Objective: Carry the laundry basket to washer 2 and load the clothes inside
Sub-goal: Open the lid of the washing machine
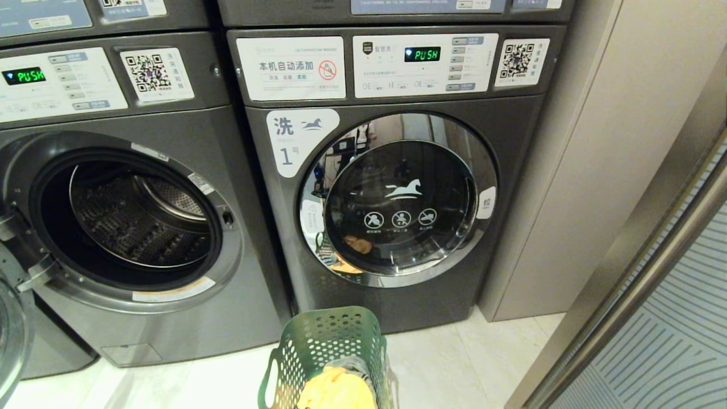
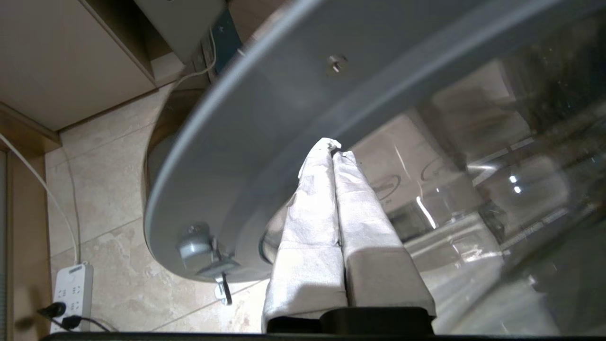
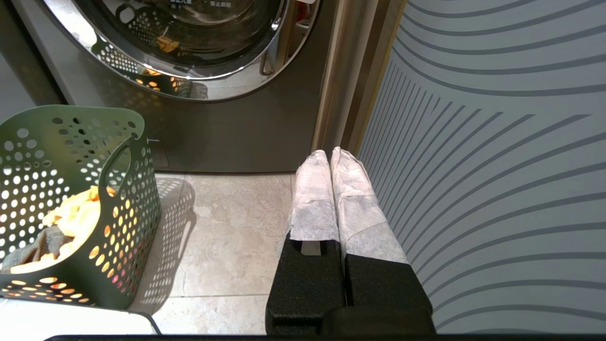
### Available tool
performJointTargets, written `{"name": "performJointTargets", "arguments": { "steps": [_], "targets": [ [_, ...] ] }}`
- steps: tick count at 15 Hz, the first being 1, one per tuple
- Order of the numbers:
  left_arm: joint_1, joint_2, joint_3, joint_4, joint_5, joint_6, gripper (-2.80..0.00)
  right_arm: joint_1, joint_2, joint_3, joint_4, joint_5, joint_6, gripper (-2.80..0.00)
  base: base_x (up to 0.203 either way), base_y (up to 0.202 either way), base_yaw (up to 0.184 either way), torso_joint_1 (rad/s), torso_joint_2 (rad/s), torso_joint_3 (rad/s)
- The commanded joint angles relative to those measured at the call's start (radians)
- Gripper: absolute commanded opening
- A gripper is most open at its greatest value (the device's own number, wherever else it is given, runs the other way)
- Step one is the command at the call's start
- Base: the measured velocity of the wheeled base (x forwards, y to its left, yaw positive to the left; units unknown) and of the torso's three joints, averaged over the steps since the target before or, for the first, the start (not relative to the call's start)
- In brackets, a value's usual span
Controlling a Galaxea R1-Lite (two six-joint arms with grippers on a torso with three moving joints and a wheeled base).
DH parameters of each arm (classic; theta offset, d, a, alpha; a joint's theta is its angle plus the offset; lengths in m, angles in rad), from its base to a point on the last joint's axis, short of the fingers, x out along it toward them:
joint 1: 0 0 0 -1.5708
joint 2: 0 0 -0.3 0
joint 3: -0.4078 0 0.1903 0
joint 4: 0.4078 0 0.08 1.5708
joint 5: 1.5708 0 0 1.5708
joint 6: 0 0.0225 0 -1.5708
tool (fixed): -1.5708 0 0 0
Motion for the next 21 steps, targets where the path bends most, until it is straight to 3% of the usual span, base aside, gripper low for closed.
{"name": "performJointTargets", "arguments": {
  "steps": [1,7,11,14,16,18,19,21],
  "targets": [
    [0.01,0.05,-0.052,0.0,-0.006,0.0,-2.8,0.001,0.001,0.001,0.0,0.0,-0.001,-2.8,0.0,0.0,0.0,0.0,0.0,0.0],
    [0.051,0.168,-0.207,0.003,-0.012,0.001,-2.8,0.001,0.002,-0.001,0.0,0.001,-0.001,-2.8,0.0,0.0,0.0,0.0,0.0,0.0],
    [0.034,0.066,-0.172,0.008,-0.086,-0.039,-2.8,0.001,0.002,-0.001,0.0,0.001,0.0,-2.8,0.0,0.0,0.0,0.0,0.0,0.0],
    [-0.035,-0.083,-0.108,0.01,-0.164,-0.066,-2.8,0.001,0.002,-0.001,0.0,0.001,0.0,-2.8,0.0,0.0,0.0,0.0,0.0,0.0],
    [-0.115,-0.232,-0.02,0.013,-0.204,-0.096,-2.8,0.001,0.002,-0.001,0.0,0.001,0.0,-2.8,0.0,0.0,0.0,0.0,0.0,0.0],
    [-0.247,-0.434,0.133,0.016,-0.236,-0.119,-2.8,0.001,0.002,-0.001,0.0,0.001,-0.001,-2.8,0.0,0.0,0.0,0.0,0.0,0.0],
    [-0.346,-0.542,0.224,0.017,-0.245,-0.125,-2.8,0.001,0.002,-0.001,0.0,0.001,-0.001,-2.8,0.0,0.0,0.0,0.0,0.0,0.0],
    [-0.627,-0.724,0.415,0.02,-0.227,-0.129,-2.8,0.001,0.0,-0.001,0.0,0.001,-0.001,-2.8,0.0,0.0,0.0,0.0,0.0,0.0]
  ]
}}
